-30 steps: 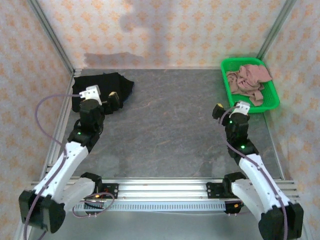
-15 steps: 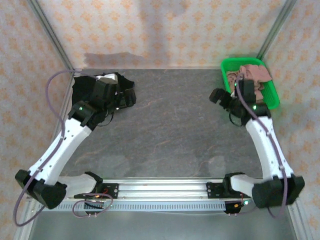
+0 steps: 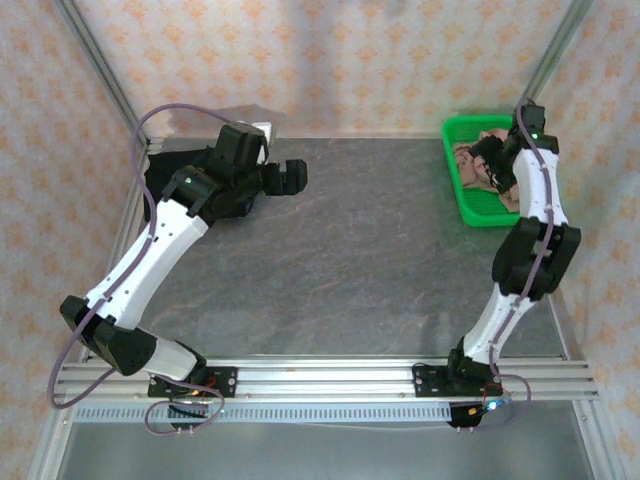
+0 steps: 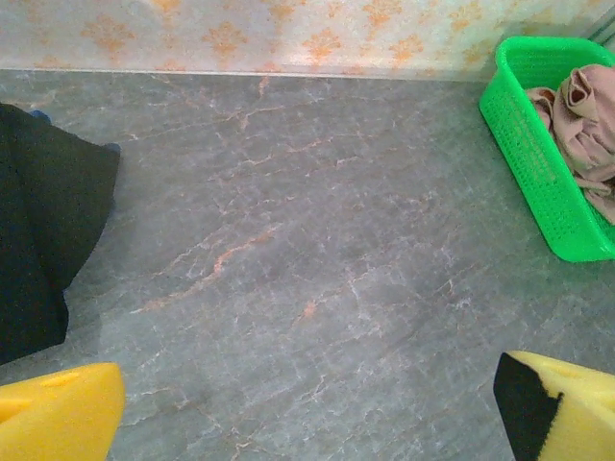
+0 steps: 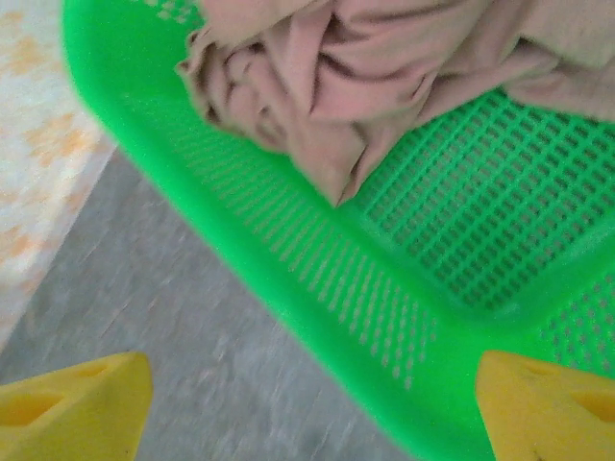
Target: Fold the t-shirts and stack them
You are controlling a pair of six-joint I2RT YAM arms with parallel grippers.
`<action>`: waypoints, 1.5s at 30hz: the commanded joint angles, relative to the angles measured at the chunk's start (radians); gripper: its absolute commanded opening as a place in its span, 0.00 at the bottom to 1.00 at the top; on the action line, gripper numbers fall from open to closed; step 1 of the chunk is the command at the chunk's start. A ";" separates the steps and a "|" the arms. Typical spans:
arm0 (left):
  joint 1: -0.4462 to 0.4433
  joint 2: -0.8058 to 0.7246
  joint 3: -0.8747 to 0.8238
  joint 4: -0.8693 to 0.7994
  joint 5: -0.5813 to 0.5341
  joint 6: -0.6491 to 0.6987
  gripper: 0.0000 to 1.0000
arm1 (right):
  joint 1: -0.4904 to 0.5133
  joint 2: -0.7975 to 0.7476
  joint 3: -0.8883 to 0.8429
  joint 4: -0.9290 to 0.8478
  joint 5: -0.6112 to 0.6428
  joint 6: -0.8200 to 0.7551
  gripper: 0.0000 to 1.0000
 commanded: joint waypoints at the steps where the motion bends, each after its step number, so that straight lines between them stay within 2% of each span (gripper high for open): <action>1: -0.003 -0.060 -0.015 -0.073 0.009 0.041 1.00 | -0.003 0.095 0.119 -0.034 0.102 -0.058 0.85; 6: 0.025 -0.155 -0.145 -0.086 -0.013 -0.007 1.00 | -0.002 0.254 0.248 -0.073 0.199 -0.141 0.76; 13: 0.108 -0.245 -0.277 -0.072 -0.010 -0.073 1.00 | -0.002 0.422 0.404 -0.112 0.261 -0.212 0.64; 26: 0.154 -0.262 -0.341 -0.093 -0.042 -0.084 1.00 | 0.015 0.552 0.513 -0.104 0.286 -0.211 0.50; 29: 0.157 -0.274 -0.363 -0.095 -0.049 -0.083 1.00 | 0.016 0.559 0.516 -0.085 0.289 -0.199 0.38; 30: 0.159 -0.279 -0.369 -0.096 -0.053 -0.080 1.00 | 0.017 0.557 0.521 -0.080 0.293 -0.191 0.34; 32: 0.164 -0.291 -0.382 -0.097 -0.057 -0.081 1.00 | 0.017 0.551 0.536 -0.073 0.281 -0.172 0.17; 34: 0.167 -0.301 -0.391 -0.094 -0.059 -0.082 1.00 | 0.017 0.519 0.535 -0.050 0.214 -0.148 0.03; 40: 0.168 -0.307 -0.411 -0.056 -0.049 -0.100 1.00 | 0.066 0.271 0.339 0.142 0.139 -0.079 0.00; 45: 0.169 -0.303 -0.426 -0.001 -0.013 -0.110 1.00 | 0.112 0.101 0.241 0.180 0.128 -0.031 0.00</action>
